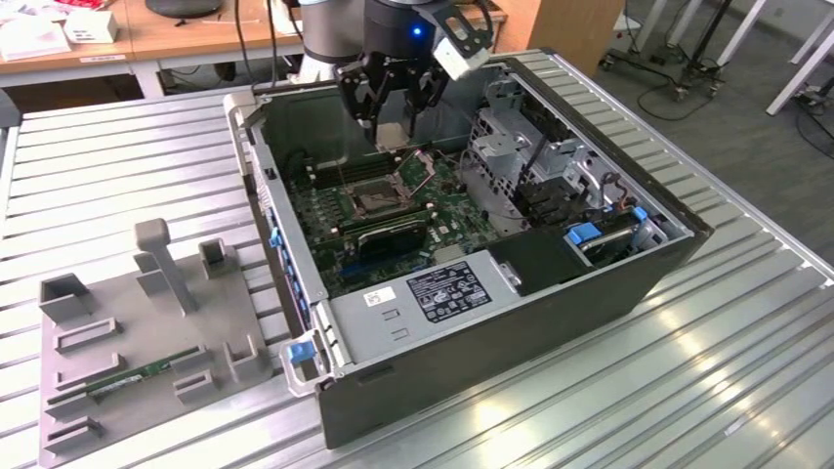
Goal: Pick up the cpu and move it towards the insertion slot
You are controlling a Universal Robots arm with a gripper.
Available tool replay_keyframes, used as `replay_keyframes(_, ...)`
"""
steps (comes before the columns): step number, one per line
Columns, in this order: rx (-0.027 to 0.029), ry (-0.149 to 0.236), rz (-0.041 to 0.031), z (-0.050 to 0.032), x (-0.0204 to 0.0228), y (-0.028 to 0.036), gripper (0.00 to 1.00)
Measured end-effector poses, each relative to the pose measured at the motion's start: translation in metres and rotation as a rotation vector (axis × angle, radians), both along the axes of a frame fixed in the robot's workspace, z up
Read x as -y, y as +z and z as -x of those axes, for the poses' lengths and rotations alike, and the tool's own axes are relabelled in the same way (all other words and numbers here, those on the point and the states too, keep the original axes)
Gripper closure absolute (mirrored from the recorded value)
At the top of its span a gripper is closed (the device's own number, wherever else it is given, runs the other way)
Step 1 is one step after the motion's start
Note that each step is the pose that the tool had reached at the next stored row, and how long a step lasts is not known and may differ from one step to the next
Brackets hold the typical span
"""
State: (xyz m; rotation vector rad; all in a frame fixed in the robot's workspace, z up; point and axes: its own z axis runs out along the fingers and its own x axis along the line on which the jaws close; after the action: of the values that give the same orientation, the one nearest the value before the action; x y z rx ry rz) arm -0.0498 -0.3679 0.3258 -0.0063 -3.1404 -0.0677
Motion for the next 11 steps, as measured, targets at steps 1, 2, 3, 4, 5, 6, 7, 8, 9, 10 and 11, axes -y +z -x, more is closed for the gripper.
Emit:
replay_keyframes(1, 0.0, 0.0, 0.0, 0.0, -0.0027, -0.0005, 0.46)
replay_keyframes(2, 0.0001, 0.0, -0.0001, 0.0, -0.0055, -0.001, 0.46)
replay_keyframes(3, 0.0001, 0.0, -0.0001, 0.0, -0.0079, -0.0014, 0.46)
replay_keyframes(4, 0.0, 0.0, 0.0, 0.0, -0.01, -0.0017, 0.46)
replay_keyframes(5, 0.0, 0.0, 0.0, 0.0, -0.0121, -0.0021, 0.46)
replay_keyframes(6, 0.0, 0.0, 0.0001, 0.0, -0.0142, -0.0025, 0.46)
replay_keyframes(7, 0.0001, 0.0, 0.0, 0.0, -0.016, -0.003, 0.46)
replay_keyframes(8, 0.0001, 0.0, -0.0001, 0.0, -0.0177, -0.0035, 0.46)
replay_keyframes(9, 0.0001, 0.0, -0.0001, 0.0, -0.0196, -0.0041, 0.46)
replay_keyframes(10, 0.0, 0.0, 0.0, 0.0, -0.0211, -0.005, 0.46)
replay_keyframes(11, 0.0, 0.0, 0.0, -0.0001, -0.0225, -0.0059, 0.46)
